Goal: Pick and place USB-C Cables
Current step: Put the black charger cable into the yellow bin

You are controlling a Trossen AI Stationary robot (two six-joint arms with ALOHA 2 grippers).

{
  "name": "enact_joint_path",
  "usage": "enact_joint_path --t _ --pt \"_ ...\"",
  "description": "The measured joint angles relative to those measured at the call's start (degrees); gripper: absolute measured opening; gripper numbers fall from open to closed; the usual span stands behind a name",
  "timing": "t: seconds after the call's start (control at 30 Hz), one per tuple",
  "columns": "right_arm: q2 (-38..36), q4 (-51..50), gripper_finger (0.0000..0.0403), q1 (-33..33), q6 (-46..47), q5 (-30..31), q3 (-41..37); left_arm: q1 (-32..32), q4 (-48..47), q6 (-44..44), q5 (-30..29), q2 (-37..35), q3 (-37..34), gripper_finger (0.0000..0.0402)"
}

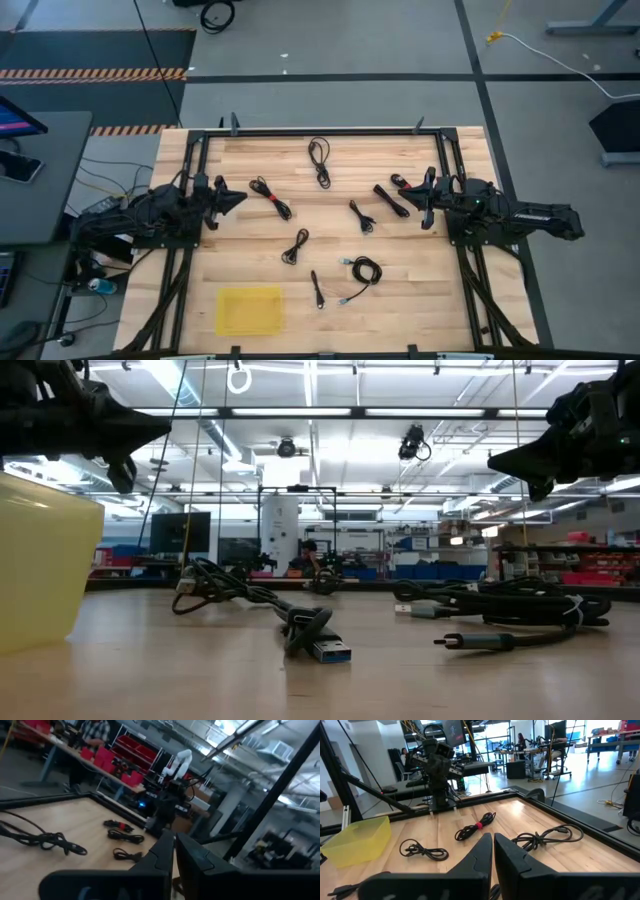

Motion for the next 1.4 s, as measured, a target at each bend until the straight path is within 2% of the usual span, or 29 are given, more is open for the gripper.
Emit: enact_joint_path --t 0.17,0.27,0.33,0.47,0.6,0.67,0.83,0.93,1.1,1.23,1.4 --pt "0.0 0.2 0.0023 0.0 0.0 0.1 0.0 0.0 4.8 -6.6 -0.2 0.0 0.0 0.0025" --pt "0.0 2.7 0.0023 0.0 0.9 0.2 0.0 0.0 10.0 -6.0 -0.2 0.0 0.0 0.0025" --pt "0.0 7.1 0.0023 0.0 5.3 1.0 0.0 0.0 13.5 -4.9 -0.2 0.0 0.0 0.0025" --pt "0.0 21.1 0.0023 0.0 18.5 7.4 0.0 0.0 17.8 -4.9 -0.2 0.0 0.0 0.0025" --pt "0.0 33.0 0.0023 0.0 16.3 5.3 0.0 0.0 18.8 -4.9 -0.3 0.0 0.0 0.0025" --pt "0.0 36.3 0.0023 0.0 18.4 4.1 0.0 0.0 19.0 -4.9 -1.0 0.0 0.0 0.0025" --pt "0.6 36.4 0.0023 0.0 20.7 2.6 2.9 0.0 21.9 -4.6 -1.6 0.0 0.0 0.0025" --pt "3.0 32.4 0.0024 0.0 17.0 2.6 8.2 0.0 21.9 -2.3 -3.0 0.2 0.9 0.0025" --pt "13.3 17.4 0.0025 0.0 12.4 2.7 23.2 0.0 18.6 3.1 -11.0 4.0 5.5 0.0025" --pt "25.6 -3.0 0.0025 0.0 12.0 3.6 37.5 0.0 13.0 5.7 -11.6 9.6 10.6 0.0025" --pt "41.2 -31.6 0.0032 -0.1 12.2 11.2 53.8 0.0 4.4 8.9 -11.7 17.7 17.2 0.0025"
